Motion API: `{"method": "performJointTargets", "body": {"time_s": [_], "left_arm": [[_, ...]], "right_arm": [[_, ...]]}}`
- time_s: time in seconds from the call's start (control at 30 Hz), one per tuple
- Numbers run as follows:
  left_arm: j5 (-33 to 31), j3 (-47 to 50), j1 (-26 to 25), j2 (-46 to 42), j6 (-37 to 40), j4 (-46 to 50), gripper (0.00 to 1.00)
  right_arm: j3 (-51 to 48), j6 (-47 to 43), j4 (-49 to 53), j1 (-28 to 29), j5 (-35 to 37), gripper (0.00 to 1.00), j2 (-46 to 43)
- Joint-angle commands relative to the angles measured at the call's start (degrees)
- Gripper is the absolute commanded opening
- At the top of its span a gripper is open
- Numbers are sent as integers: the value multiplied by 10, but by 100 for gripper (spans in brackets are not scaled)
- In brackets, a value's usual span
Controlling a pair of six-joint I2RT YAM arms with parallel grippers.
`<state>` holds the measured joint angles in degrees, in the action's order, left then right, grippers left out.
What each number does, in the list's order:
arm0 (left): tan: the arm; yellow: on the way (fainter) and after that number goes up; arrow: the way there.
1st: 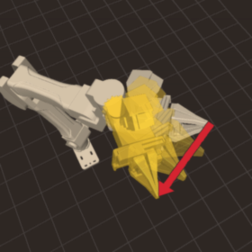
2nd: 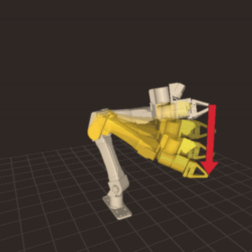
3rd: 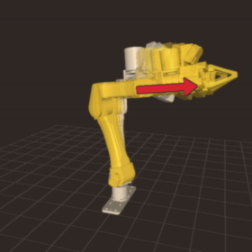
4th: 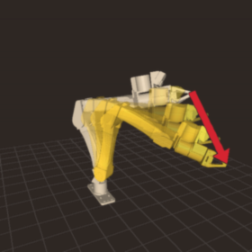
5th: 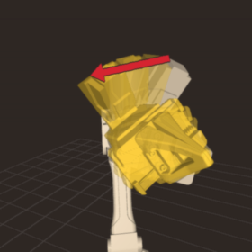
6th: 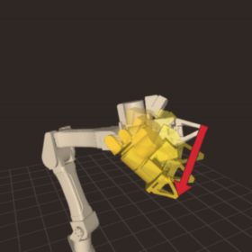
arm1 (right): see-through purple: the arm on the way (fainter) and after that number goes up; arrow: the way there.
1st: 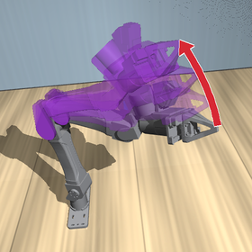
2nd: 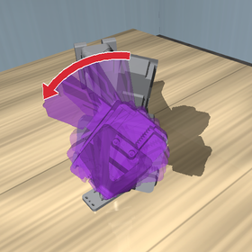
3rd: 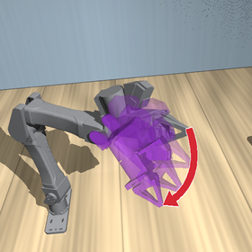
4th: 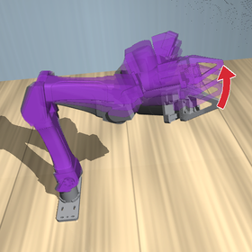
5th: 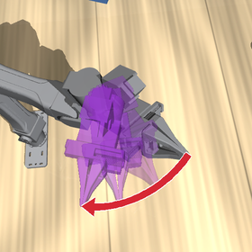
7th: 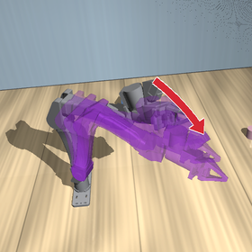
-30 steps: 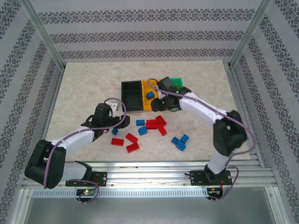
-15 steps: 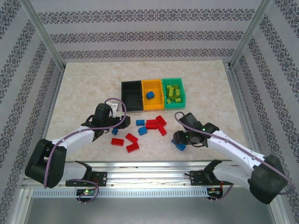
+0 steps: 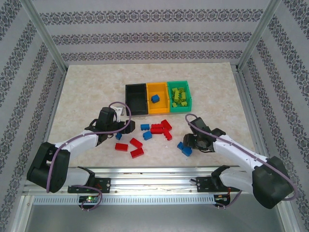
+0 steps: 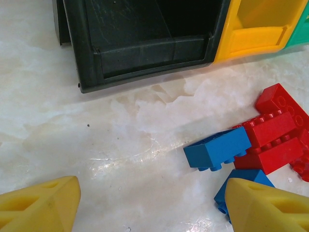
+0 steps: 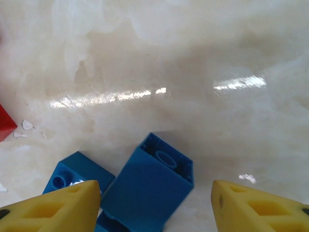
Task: Sort the legos into containers by color
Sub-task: Pick up the lego from the bottom-right of the table, then place the lego in the container.
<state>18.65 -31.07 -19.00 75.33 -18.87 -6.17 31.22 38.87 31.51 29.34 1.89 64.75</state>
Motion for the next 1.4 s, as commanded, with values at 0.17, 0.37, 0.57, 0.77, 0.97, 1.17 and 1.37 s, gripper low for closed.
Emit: {"method": "performJointTargets", "body": {"time_s": [0.17, 0.37, 0.57, 0.77, 0.97, 1.17, 1.37], "left_arm": [[6, -4, 6, -2, -6, -22, 79], [6, -6, 7, -1, -5, -20, 79], [6, -5, 7, -6, -5, -20, 79], [4, -4, 6, -6, -5, -21, 79], [5, -4, 7, 0, -6, -22, 79], [0, -7, 7, 1, -4, -18, 79], [-4, -7, 7, 0, -5, -15, 79]], "right_arm": [[9, 3, -64, -3, -25, 61, 68], [15, -8, -61, -2, -22, 43, 68], [52, -33, -49, -2, -18, 34, 73], [141, -72, -51, -2, -25, 34, 123], [286, -115, -50, 3, -30, 34, 217], [453, -164, -29, -1, -31, 34, 346], [594, -202, -1, -5, -15, 35, 465]]}}
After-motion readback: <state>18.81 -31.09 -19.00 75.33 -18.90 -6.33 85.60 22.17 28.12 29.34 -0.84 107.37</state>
